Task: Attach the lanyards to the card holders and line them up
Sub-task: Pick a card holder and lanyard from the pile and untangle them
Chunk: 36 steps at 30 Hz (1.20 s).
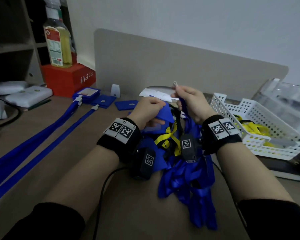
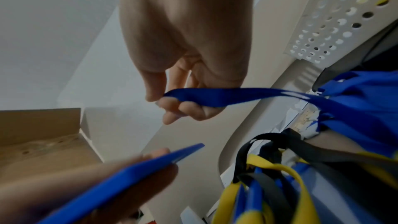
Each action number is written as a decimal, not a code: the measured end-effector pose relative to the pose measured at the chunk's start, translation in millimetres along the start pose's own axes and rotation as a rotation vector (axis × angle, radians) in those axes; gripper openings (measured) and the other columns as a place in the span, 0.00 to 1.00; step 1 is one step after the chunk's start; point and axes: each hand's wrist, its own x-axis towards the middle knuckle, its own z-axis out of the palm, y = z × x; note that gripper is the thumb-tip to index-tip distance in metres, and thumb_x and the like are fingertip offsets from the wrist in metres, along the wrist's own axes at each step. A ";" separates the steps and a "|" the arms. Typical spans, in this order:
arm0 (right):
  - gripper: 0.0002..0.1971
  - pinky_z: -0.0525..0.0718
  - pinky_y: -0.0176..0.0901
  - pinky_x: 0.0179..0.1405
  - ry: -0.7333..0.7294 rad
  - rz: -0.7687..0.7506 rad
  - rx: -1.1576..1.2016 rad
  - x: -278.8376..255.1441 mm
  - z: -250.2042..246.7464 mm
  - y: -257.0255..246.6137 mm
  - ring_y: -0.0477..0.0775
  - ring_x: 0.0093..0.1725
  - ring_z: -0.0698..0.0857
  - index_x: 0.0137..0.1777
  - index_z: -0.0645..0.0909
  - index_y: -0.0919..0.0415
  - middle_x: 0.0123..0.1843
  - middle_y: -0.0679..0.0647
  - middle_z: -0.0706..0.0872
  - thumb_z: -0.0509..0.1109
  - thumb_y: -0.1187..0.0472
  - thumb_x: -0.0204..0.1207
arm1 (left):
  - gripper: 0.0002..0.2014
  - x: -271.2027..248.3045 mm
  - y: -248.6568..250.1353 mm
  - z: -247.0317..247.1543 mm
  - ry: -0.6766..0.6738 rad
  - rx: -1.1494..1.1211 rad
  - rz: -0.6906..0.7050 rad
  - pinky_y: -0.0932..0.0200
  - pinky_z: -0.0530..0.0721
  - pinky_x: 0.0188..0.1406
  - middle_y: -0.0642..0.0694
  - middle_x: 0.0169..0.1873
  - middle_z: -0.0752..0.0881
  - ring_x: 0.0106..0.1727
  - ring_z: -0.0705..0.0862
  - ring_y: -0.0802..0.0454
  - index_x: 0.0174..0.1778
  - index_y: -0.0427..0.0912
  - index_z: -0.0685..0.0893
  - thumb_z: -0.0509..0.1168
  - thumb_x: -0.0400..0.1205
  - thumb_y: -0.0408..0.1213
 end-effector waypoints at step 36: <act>0.11 0.72 0.33 0.25 0.209 -0.161 -0.223 -31.2 31.4 17.9 0.42 0.22 0.75 0.35 0.83 0.59 0.24 0.52 0.81 0.67 0.68 0.78 | 0.11 -10.9 12.5 5.5 0.112 0.077 0.145 0.68 0.67 0.13 0.47 0.28 0.80 0.15 0.79 0.59 0.36 0.42 0.80 0.59 0.83 0.35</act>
